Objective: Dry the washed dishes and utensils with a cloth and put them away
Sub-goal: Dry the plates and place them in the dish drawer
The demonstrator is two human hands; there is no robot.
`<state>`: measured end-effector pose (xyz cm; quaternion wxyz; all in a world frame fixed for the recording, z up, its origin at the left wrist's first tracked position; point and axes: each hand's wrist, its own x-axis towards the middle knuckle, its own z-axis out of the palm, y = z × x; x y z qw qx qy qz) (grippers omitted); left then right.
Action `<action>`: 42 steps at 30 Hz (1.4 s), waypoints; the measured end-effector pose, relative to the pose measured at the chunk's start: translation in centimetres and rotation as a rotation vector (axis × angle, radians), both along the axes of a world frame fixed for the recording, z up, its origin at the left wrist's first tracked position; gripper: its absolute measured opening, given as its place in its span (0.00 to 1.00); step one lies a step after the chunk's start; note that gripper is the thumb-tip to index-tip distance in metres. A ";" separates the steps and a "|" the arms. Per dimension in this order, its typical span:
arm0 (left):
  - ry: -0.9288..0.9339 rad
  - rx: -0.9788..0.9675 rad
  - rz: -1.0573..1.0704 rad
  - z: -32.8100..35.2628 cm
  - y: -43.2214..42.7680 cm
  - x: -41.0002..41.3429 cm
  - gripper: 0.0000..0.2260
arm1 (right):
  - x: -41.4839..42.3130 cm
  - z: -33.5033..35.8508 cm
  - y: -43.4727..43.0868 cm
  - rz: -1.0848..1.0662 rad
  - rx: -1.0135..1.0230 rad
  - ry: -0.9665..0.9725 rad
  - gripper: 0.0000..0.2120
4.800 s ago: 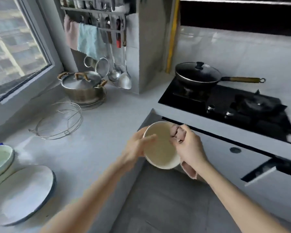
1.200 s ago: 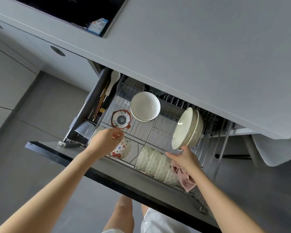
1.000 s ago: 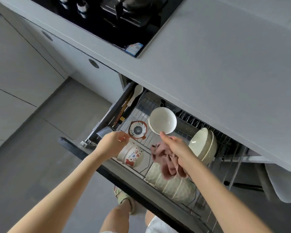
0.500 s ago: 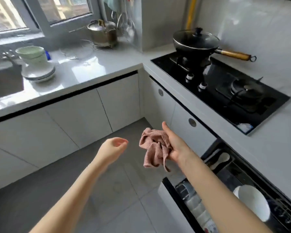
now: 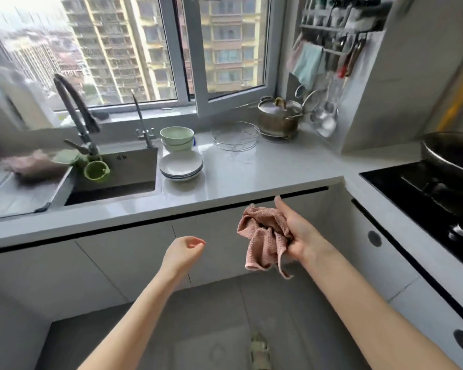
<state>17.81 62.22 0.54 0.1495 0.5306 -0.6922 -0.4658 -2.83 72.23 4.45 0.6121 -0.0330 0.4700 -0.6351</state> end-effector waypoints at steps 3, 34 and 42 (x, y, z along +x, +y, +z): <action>0.012 -0.005 0.053 0.3 -6.3 -1.9 0.07 | -2.0 0.5 -7.4 0.067 -0.022 -0.032 0.25; -0.568 0.009 -0.100 -8.9 -52.4 -9.6 0.19 | -12.0 -5.8 -49.3 -0.017 0.219 -0.004 0.25; -0.583 0.033 -0.142 -8.9 -53.3 -9.9 0.08 | -12.6 -7.3 -49.7 0.006 0.282 0.000 0.23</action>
